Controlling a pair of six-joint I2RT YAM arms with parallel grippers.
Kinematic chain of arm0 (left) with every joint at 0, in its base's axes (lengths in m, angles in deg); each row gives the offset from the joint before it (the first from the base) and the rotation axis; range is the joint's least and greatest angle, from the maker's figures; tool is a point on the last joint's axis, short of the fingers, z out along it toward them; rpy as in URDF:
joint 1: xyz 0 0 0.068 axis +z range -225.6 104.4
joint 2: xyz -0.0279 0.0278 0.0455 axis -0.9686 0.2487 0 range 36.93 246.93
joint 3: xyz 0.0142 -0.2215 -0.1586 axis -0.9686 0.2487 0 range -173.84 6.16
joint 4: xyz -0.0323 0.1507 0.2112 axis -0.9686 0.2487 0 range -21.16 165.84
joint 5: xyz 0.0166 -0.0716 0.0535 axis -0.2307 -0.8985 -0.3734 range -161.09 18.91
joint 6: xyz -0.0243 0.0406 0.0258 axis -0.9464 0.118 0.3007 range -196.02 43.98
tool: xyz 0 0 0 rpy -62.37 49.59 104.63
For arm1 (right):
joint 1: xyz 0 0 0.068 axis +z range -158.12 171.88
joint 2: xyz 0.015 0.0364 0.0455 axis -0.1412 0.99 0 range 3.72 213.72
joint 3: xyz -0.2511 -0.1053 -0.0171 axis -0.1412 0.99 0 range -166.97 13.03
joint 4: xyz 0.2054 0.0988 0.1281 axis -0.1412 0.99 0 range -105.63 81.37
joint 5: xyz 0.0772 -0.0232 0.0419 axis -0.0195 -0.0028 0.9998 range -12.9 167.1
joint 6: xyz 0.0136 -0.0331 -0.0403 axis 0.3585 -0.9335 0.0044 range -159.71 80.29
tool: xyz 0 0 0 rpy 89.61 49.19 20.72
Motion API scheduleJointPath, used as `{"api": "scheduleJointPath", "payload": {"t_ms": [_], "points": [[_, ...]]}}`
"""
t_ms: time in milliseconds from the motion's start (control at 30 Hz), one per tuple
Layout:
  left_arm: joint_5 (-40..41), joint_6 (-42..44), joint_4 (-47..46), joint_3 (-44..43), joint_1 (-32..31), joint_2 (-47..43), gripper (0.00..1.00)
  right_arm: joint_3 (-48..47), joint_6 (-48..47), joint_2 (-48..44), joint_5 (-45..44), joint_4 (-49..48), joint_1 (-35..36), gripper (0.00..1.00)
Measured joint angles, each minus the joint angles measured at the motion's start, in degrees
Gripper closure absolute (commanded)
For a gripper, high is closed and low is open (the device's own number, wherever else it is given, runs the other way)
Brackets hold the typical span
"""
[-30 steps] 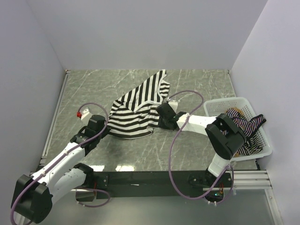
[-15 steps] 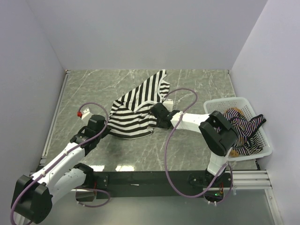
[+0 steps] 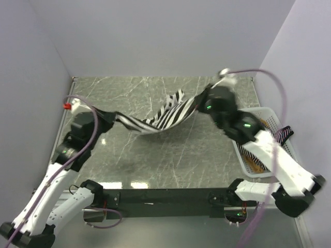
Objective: Fold and stack the tank tops
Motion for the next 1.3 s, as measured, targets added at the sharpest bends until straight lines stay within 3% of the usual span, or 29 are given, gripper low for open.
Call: {"api": "scheduleJointPath", "payload": {"t_ms": [267, 500, 767, 933, 1033, 1200, 1300], "points": [[-2.43, -0.46, 0.37, -21.18, 0.00, -5.11, 0.99, -27.52, -6.73, -6.64, -0.46, 2.25, -0.11, 1.00], [-3.50, -4.11, -5.62, -24.81, 0.00, -5.97, 0.99, -48.50, -11.08, 2.45, 1.36, 4.22, -0.11, 1.00], [-2.34, -4.90, -6.69, -24.70, 0.00, -0.50, 1.00, -41.72, -12.87, 7.87, 1.97, 4.44, -0.68, 1.00], [-0.61, -2.47, -13.84, -25.68, 0.50, 8.13, 0.99, -40.33, -12.68, 13.68, 8.90, 0.98, -8.90, 1.00], [-2.93, -0.15, -18.51, -30.73, 3.61, 17.90, 0.99, -44.59, -12.22, 20.65, 13.86, -1.51, -14.93, 1.00], [-11.74, 1.62, -22.27, -45.72, 12.00, 34.21, 0.99, -61.83, -12.22, 34.77, 19.63, -2.43, -19.39, 1.00], [-15.50, 2.27, -22.40, -50.23, 14.97, 36.57, 0.99, -60.59, -12.00, 34.16, 21.57, -3.39, -19.89, 1.00]]}}
